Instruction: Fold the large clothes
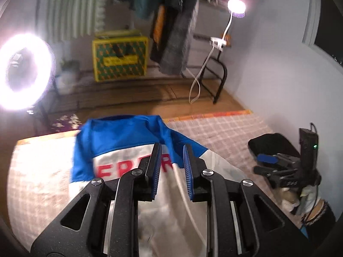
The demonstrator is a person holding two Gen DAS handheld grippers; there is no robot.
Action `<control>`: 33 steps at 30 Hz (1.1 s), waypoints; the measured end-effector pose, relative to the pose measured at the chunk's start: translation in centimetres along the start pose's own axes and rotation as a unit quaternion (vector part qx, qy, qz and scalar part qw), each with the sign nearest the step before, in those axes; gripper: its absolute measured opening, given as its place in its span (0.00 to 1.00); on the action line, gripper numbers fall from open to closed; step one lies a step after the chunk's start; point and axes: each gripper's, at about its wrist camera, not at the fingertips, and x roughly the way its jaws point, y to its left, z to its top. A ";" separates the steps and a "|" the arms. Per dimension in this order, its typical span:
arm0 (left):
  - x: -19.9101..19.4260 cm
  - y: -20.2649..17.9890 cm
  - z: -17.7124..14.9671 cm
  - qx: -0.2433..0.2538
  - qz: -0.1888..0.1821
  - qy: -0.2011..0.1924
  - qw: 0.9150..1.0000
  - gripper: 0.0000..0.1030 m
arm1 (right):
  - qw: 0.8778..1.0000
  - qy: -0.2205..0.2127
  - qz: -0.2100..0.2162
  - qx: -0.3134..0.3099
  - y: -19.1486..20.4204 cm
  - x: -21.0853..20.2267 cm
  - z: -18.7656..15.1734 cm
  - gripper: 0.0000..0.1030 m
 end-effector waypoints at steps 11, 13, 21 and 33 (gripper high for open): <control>17.3 -4.2 1.6 0.068 0.076 0.075 0.992 0.23 | 0.997 0.055 0.049 0.023 -4.2 9.8 -1.7 0.76; 19.3 -4.5 1.6 0.085 0.099 0.085 0.988 0.23 | 0.997 0.048 0.060 0.006 -3.5 9.5 -1.8 0.57; 29.1 -4.3 1.3 0.163 0.232 0.134 0.950 0.29 | 0.997 0.044 0.058 -0.031 -2.2 9.6 -2.7 0.22; 26.6 1.9 4.9 0.049 0.193 0.095 0.975 0.08 | 0.997 0.049 0.057 -0.025 -2.5 9.9 -2.8 0.20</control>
